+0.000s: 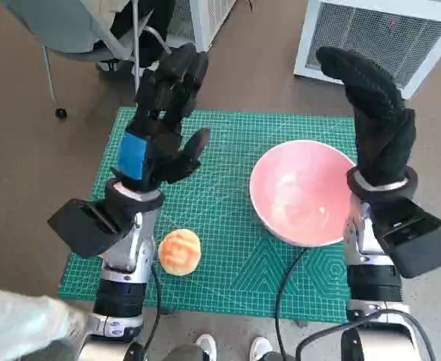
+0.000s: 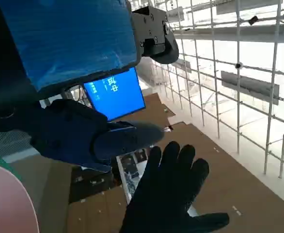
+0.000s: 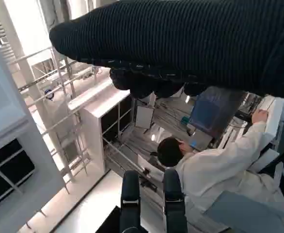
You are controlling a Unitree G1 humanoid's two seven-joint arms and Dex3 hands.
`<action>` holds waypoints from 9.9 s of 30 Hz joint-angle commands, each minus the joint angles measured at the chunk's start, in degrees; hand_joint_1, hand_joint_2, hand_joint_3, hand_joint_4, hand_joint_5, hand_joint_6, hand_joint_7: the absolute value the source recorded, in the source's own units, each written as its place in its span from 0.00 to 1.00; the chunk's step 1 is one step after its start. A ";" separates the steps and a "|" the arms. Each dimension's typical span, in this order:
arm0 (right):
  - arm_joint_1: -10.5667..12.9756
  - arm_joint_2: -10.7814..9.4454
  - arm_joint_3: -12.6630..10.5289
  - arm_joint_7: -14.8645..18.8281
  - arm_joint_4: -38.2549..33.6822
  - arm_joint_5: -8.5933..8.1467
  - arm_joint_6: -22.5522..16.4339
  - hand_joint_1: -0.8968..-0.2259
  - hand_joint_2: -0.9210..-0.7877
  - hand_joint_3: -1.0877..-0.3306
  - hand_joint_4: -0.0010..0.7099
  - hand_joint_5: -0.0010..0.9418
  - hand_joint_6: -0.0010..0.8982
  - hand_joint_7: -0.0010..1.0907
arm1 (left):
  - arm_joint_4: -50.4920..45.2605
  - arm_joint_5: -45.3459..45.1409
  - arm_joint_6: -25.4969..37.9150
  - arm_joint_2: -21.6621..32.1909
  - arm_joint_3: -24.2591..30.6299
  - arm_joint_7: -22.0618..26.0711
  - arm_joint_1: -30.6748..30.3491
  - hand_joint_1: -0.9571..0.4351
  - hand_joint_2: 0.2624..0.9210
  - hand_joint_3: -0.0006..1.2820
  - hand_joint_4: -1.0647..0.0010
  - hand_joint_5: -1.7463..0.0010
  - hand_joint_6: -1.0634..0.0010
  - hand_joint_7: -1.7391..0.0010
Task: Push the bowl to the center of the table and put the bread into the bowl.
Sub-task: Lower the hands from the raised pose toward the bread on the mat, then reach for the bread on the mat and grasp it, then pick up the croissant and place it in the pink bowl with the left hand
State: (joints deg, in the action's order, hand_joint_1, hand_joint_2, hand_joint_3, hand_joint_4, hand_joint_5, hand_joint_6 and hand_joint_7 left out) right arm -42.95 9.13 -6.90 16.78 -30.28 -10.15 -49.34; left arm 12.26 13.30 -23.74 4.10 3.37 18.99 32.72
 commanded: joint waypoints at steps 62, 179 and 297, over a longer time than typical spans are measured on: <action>6.63 10.64 -14.89 -18.72 -41.94 2.25 0.22 0.53 0.00 0.33 0.47 0.00 0.18 0.37 | 4.44 -1.00 -5.74 1.18 2.14 0.31 1.10 0.39 1.00 0.35 0.82 0.98 1.00 0.63; -3.44 1.96 1.77 -12.74 -18.45 12.53 -18.85 0.47 0.00 0.37 0.46 0.01 0.19 0.36 | -44.97 -45.48 56.94 43.14 -4.15 18.13 -32.29 0.28 1.00 0.12 0.85 1.00 0.81 0.99; -1.83 2.96 1.94 -12.18 -19.08 11.43 -15.74 0.47 0.00 0.40 0.49 0.00 0.18 0.34 | 2.91 -47.85 22.19 12.94 -22.94 -14.75 11.19 0.69 1.00 0.03 0.27 0.39 0.43 0.32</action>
State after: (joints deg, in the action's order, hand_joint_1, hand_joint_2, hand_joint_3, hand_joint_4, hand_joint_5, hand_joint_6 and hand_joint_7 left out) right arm -45.70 11.60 -4.74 4.32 -49.40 1.39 -65.91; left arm 9.91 -34.05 0.87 17.79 -18.09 4.37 41.30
